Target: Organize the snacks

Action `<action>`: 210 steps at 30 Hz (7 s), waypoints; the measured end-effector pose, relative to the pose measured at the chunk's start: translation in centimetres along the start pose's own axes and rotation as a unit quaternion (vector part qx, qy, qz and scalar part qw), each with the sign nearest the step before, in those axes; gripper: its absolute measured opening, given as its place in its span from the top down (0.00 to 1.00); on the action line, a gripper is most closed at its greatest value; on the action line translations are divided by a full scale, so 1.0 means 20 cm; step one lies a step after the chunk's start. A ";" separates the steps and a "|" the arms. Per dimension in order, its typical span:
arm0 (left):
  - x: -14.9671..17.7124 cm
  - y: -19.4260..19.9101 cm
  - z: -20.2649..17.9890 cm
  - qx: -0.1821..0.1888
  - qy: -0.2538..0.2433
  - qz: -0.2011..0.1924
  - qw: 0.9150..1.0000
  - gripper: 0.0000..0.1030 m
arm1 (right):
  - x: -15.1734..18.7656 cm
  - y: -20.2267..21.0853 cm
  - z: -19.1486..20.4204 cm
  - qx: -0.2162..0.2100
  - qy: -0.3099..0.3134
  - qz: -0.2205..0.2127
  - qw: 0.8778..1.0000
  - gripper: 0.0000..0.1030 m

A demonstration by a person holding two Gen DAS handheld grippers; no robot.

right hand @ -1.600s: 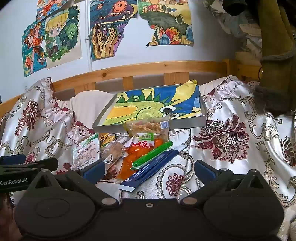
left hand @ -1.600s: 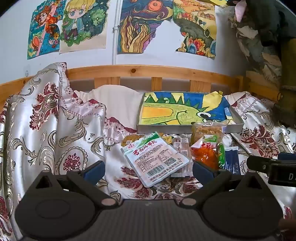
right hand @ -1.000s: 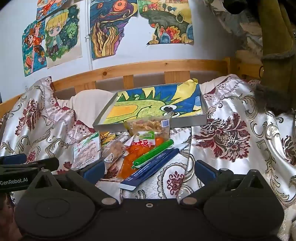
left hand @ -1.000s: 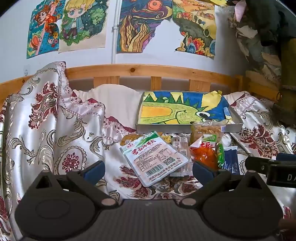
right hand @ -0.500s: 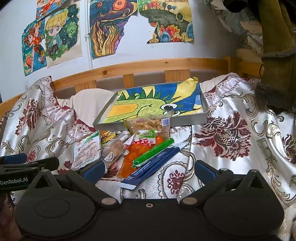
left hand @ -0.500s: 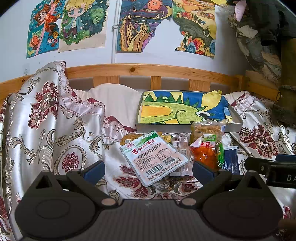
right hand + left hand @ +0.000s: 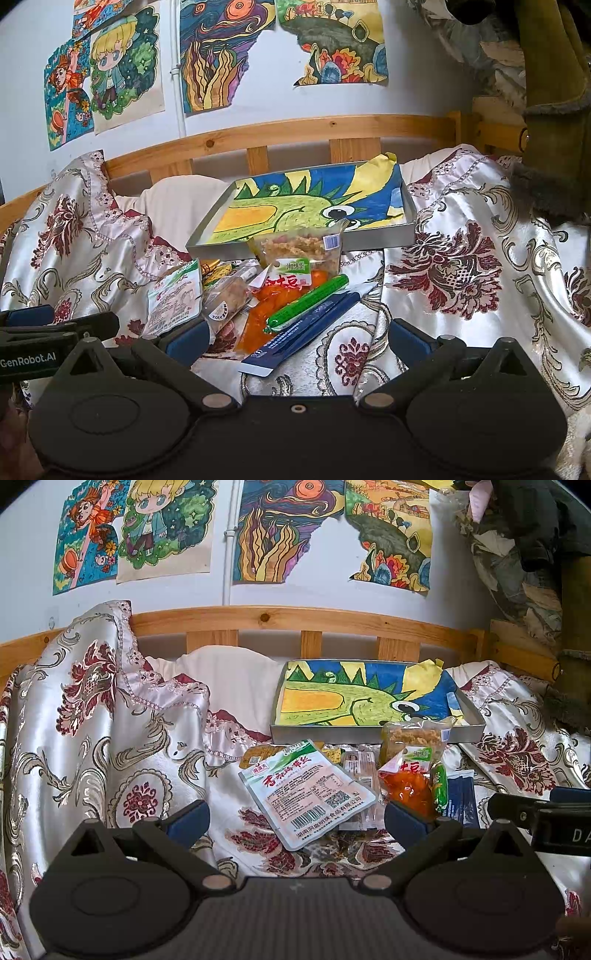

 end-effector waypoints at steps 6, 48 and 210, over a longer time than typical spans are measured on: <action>0.00 0.00 0.00 0.000 0.000 0.000 1.000 0.00 | 0.00 0.00 0.00 0.000 -0.001 0.001 1.000 0.00; -0.03 -0.28 0.10 -0.003 0.045 0.120 0.992 0.00 | -0.10 -0.11 0.10 -0.031 0.078 0.002 0.996 0.00; -0.83 -1.05 -0.11 0.153 0.148 0.076 0.974 0.03 | -0.77 -0.72 -0.25 -0.094 -0.029 -0.055 0.994 0.84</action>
Point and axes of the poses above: each gripper's, at about its wrist camera, not at the fingertips, and y roughly against the way its jaws point, z to its left, x to its underside, the point moved 4 cm from there along -y, roughly the way its jaws point, and after that the axes turned 14 degrees about -y, right-handed, at the moved point
